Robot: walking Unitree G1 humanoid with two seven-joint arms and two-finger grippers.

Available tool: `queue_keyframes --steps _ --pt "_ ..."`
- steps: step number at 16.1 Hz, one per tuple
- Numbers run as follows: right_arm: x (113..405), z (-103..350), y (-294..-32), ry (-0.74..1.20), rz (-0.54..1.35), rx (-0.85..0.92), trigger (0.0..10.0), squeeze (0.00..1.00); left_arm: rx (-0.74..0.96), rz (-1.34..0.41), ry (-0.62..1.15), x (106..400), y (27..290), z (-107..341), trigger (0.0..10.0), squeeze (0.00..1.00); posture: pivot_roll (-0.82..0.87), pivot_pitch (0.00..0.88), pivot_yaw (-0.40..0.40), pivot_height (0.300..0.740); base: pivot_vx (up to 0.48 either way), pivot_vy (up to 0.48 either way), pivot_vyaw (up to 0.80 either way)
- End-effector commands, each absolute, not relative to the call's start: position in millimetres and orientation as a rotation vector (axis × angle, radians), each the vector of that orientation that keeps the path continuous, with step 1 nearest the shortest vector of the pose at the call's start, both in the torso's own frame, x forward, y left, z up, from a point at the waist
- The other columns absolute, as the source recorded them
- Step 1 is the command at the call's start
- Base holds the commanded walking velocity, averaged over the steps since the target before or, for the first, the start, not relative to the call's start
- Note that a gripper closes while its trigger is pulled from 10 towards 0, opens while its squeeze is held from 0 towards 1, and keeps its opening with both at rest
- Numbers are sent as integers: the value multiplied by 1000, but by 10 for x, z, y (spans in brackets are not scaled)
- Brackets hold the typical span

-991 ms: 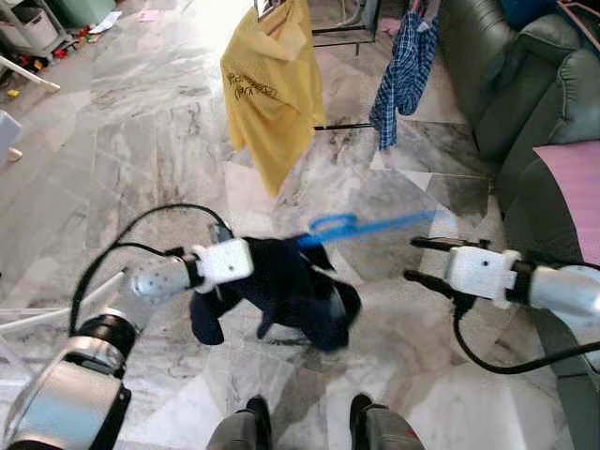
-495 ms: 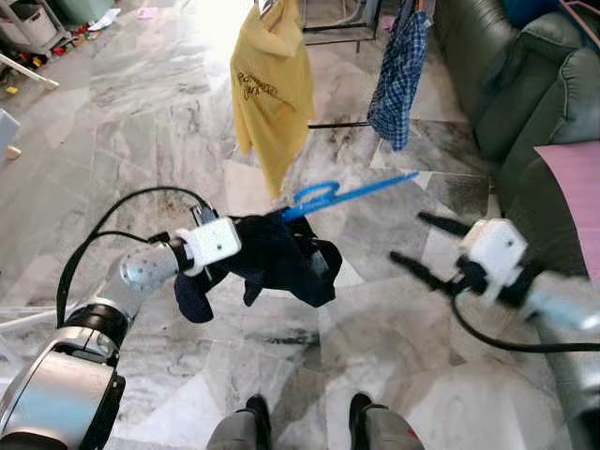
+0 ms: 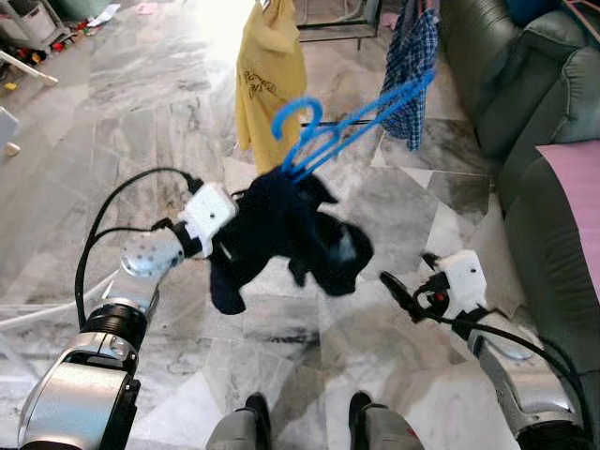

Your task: Hang hanger

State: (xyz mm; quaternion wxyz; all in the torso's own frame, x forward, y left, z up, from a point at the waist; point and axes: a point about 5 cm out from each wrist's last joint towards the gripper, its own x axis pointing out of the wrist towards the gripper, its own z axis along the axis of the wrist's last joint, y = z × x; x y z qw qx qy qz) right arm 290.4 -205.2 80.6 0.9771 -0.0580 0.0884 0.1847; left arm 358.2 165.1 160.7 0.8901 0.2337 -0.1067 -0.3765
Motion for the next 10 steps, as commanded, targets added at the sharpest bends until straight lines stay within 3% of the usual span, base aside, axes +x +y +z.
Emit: queue_keyframes --steps 1,10 --pt "2930 797 -2078 181 321 -68 10000 1000 465 -793 -267 3563 1659 1689 0 0 -99 265 78 740 0 0 0" --pt "3116 825 -2012 172 230 87 10000 1000 380 -867 -317 3462 1473 1736 0 0 -100 261 78 740 0 0 0"
